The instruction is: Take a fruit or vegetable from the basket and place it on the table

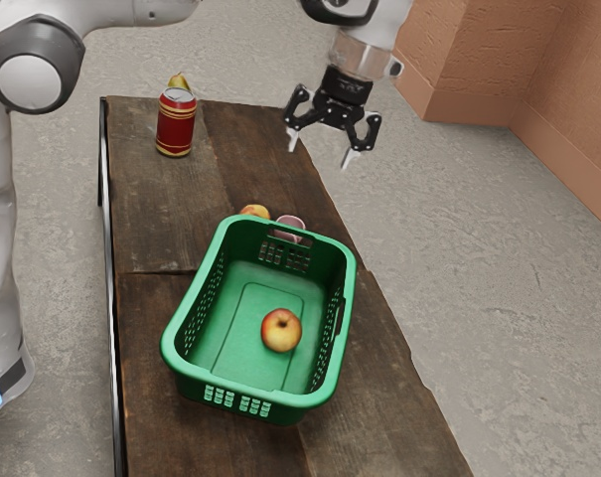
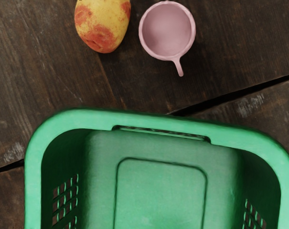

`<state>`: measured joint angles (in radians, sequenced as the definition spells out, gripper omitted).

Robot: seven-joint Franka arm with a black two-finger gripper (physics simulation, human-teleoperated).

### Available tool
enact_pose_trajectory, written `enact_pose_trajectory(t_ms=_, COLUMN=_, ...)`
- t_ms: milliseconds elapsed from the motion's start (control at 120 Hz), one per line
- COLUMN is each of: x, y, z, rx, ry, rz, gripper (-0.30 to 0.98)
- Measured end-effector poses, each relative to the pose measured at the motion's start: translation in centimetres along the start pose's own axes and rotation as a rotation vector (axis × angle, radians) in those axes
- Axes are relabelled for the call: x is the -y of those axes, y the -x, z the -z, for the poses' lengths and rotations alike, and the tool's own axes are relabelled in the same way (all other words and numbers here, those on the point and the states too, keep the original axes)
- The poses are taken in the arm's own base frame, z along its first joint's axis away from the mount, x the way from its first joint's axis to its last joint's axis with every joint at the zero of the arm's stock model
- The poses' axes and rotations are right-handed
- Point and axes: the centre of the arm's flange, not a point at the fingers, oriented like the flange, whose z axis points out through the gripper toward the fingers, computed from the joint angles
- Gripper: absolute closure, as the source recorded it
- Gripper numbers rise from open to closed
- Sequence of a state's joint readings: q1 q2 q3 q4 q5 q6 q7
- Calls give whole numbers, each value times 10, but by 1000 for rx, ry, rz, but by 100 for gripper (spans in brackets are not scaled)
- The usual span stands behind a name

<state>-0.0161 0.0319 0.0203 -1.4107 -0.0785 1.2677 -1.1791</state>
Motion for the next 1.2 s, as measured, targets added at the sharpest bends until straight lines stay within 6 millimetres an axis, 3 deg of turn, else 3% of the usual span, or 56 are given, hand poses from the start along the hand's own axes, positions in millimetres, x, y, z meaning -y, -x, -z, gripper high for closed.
enact_pose_trajectory(t_ms=92, x=1, y=-22, z=3, rx=5, ry=53, rz=216, gripper=0)
enact_pose_trajectory(t_ms=208, x=18, y=-41, z=20, rx=14, ry=122, rz=453, gripper=0)
enact_pose_trajectory(t_ms=342, x=10, y=-53, z=11, rx=30, ry=120, rz=644, gripper=0)
enact_pose_trajectory(t_ms=383, x=-4, y=-41, z=4, rx=30, ry=108, rz=662, gripper=0)
enact_pose_trajectory(t_ms=417, x=-22, y=-18, z=-2, rx=27, ry=99, rz=646, gripper=0)
enact_pose_trajectory(t_ms=475, x=-63, y=56, z=-16, rx=13, ry=79, rz=555, gripper=0)
enact_pose_trajectory(t_ms=525, x=-81, y=126, z=-26, rx=0, ry=71, rz=476, gripper=0)
enact_pose_trajectory(t_ms=550, x=-82, y=148, z=-29, rx=-4, ry=72, rz=460, gripper=0)
enact_pose_trajectory(t_ms=583, x=-75, y=163, z=-32, rx=-7, ry=74, rz=464, gripper=0)
enact_pose_trajectory(t_ms=667, x=-32, y=170, z=-51, rx=-18, ry=82, rz=531, gripper=0)
enact_pose_trajectory(t_ms=767, x=11, y=136, z=-59, rx=-21, ry=135, rz=706, gripper=0)
enact_pose_trajectory(t_ms=842, x=34, y=145, z=-84, rx=-28, ry=153, rz=761, gripper=0)
enact_pose_trajectory(t_ms=967, x=38, y=170, z=-106, rx=-24, ry=190, rz=790, gripper=0)
enact_pose_trajectory(t_ms=1200, x=27, y=163, z=-130, rx=57, ry=208, rz=898, gripper=0)
